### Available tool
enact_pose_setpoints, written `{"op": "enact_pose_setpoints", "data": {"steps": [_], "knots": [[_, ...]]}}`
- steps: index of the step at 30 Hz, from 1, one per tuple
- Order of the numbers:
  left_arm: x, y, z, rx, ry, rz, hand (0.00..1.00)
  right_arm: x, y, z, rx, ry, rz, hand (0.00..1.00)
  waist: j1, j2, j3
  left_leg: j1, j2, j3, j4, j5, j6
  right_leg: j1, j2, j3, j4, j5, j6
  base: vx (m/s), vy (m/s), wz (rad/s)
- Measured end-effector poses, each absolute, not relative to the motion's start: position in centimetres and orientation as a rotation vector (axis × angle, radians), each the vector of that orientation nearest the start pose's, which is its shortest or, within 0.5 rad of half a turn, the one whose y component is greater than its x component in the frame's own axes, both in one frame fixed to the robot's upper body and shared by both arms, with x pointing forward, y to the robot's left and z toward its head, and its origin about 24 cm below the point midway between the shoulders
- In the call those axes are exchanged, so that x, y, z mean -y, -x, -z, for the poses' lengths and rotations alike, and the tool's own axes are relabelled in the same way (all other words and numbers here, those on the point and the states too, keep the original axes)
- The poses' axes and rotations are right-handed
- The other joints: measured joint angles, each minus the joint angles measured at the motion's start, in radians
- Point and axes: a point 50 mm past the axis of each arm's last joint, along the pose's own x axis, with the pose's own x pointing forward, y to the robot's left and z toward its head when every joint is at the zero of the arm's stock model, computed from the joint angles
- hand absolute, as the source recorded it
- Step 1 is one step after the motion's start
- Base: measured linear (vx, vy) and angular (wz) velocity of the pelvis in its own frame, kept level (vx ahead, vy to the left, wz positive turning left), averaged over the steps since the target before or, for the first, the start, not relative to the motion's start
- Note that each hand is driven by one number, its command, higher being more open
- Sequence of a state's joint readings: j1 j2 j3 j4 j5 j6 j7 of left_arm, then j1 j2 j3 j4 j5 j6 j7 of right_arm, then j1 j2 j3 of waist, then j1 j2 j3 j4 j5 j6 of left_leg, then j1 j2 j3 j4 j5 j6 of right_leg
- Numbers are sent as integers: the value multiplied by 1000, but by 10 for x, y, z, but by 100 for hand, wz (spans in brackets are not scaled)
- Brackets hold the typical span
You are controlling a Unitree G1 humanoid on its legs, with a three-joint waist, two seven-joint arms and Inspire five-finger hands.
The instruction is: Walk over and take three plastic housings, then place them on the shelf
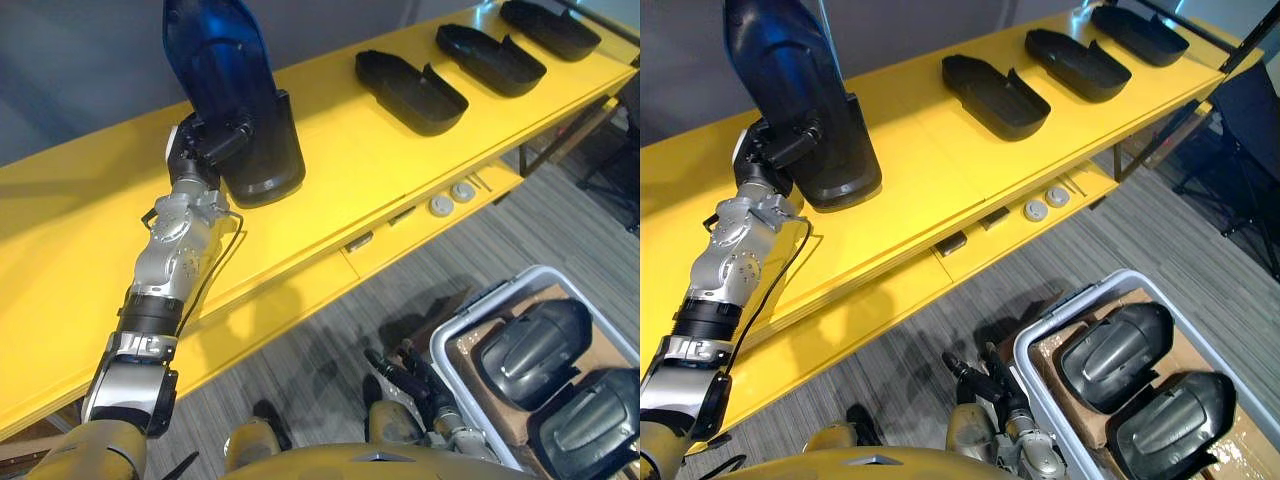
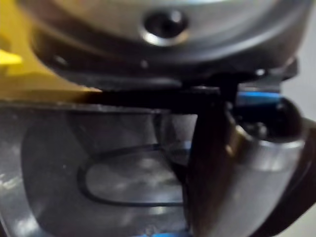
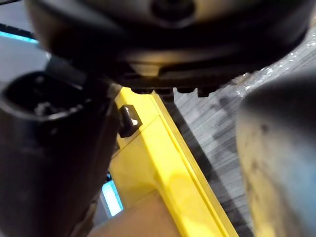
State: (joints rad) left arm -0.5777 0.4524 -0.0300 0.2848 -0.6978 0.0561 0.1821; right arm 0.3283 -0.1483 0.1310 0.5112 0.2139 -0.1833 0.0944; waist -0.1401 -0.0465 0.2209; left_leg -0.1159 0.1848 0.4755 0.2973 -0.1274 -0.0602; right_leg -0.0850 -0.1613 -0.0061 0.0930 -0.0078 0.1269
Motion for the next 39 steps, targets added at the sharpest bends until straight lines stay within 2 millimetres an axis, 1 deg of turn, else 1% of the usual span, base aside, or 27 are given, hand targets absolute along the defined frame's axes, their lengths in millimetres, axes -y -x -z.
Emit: {"op": "enact_pose_setpoints", "data": {"steps": [2, 5, 8, 10, 13, 15, 19, 25, 26, 30, 34, 39], "knots": [[-212, -355, -170, 211, 317, -63, 0, 178, -114, 109, -661, -79, -7, 100, 0, -4, 22, -19, 13, 1, 34, -17, 2, -10, 7, 11, 0, 6, 0, -28, 29, -13], [-212, -358, -173, 213, 330, -65, 0, 179, -110, 112, -678, -73, 12, 100, -4, -5, 31, -21, 21, 4, 51, -28, 1, -11, 10, 16, 0, 7, 0, -17, 16, -8], [-212, -359, -176, 218, 356, -60, 0, 181, -108, 113, -688, -85, 28, 100, -2, 3, 46, -37, 34, 6, 81, -43, 2, -22, 15, 24, 7, 7, 0, -15, 20, -6], [-210, -362, -182, 220, 374, -58, 0, 182, -108, 113, -687, -100, 44, 100, -1, 3, 50, -53, 36, 5, 90, -45, 4, -35, 16, 25, 13, 7, 1, 0, 0, 0], [-212, -364, -181, 204, 404, -74, 0, 183, -108, 113, -686, -103, 60, 100, -1, 6, 55, -53, 38, 3, 98, -47, 7, -35, 16, 27, 18, 7, 1, 0, 0, 0], [-210, -367, -187, 202, 405, -73, 0, 184, -109, 113, -678, -103, 64, 100, 0, 6, 74, -53, 38, -1, 101, -47, 7, -35, 16, 26, 26, 6, 1, 0, 0, 0], [-213, -368, -185, 181, 413, -86, 0, 186, -108, 114, -685, -121, 92, 100, 0, 7, 77, -53, 38, -2, 102, -47, 7, -36, 16, 25, 29, 6, 1, -8, 3, 0], [-219, -371, -174, 119, 416, -109, 0, 191, -106, 115, -694, -115, 114, 100, 0, 20, 86, -53, 38, -2, 104, -48, 7, -36, 16, 25, 31, 6, 1, 0, 0, 0], [-220, -371, -175, 120, 418, -105, 100, 192, -106, 115, -693, -112, 115, 100, 1, 22, 88, -53, 38, -3, 104, -48, 7, -36, 16, 24, 31, 6, 1, 0, 0, 0], [-220, -376, -181, 124, 411, -104, 100, 193, -107, 113, -677, -116, 119, 100, 1, 24, 104, -55, 40, -4, 110, -49, 6, -37, 16, 24, 37, 5, 0, 0, 0, 0], [-222, -380, -191, 151, 371, -119, 100, 195, -107, 114, -678, -135, 139, 100, 1, 26, 113, -90, 54, -4, 135, -61, 6, -71, 22, 27, 52, 4, 1, -28, 9, -3], [-223, -381, -193, 145, 362, -128, 100, 197, -104, 116, -693, -152, 161, 100, 1, 29, 128, -86, 56, -3, 139, -61, 6, -71, 24, 30, 62, 4, 0, 0, 0, 0]]}}
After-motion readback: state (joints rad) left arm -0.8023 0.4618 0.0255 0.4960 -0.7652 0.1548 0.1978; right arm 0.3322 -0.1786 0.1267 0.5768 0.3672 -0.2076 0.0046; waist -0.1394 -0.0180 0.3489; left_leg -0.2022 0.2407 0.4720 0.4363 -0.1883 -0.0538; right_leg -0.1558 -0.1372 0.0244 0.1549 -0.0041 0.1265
